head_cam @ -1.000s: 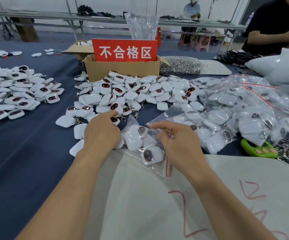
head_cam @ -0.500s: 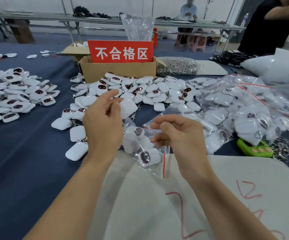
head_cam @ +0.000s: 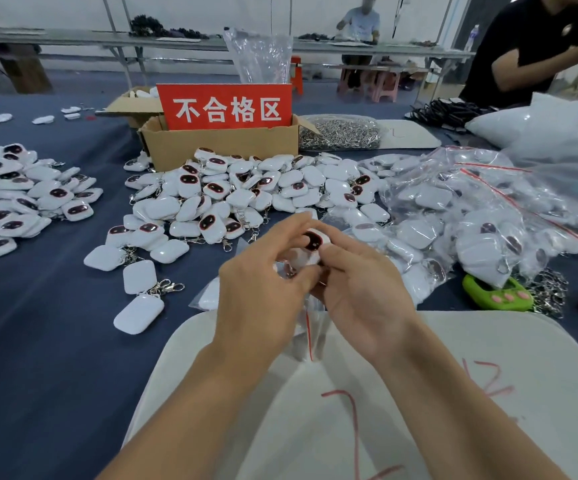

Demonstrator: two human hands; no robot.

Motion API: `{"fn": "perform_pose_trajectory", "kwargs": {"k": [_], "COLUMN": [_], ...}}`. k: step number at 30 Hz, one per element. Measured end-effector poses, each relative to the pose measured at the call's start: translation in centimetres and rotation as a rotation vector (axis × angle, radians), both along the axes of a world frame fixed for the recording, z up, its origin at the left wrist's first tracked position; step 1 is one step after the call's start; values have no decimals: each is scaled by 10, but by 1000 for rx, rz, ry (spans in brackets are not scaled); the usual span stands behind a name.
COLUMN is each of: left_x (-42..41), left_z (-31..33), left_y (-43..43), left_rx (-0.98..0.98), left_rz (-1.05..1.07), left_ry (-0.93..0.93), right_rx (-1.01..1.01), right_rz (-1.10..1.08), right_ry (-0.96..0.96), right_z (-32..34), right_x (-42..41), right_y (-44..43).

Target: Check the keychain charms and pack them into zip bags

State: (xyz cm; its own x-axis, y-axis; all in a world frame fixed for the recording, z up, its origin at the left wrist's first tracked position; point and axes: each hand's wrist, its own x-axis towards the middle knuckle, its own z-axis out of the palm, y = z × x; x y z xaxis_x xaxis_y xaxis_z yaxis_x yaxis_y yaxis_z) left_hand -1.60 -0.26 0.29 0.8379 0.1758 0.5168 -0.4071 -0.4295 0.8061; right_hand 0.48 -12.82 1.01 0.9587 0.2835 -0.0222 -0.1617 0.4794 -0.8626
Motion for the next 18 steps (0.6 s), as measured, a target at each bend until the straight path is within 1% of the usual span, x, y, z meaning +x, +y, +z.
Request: {"fn": "perform_pose_trajectory", "kwargs": {"k": [2,5,7,10,14,15,18], "left_x": [-2,0,2,5,12,13,14], "left_z": [0,4,5,4,2,2,1], "left_y": [-3,-2,2,6,10,10,11], "left_rx": [29,177,209,126,-115,-148,-139], "left_rz": [76,164,148,53,-53,-67,-83], "left_ry": [-4,-113,-106,8,104,115,123], "right_rx": [31,67,70,28,-115,-138,-231], "right_rz": [74,109,95,46,-18,-35,-99], "right_ry": [-11,-23,-40,-71,-154,-161,-166], "right_z": [3,6,4,2,0,-1,-1], "right_x": [-1,-2,-2,0,-1,-1,0], "right_y": [-1,0,0,-2,-3,-3,-5]}}
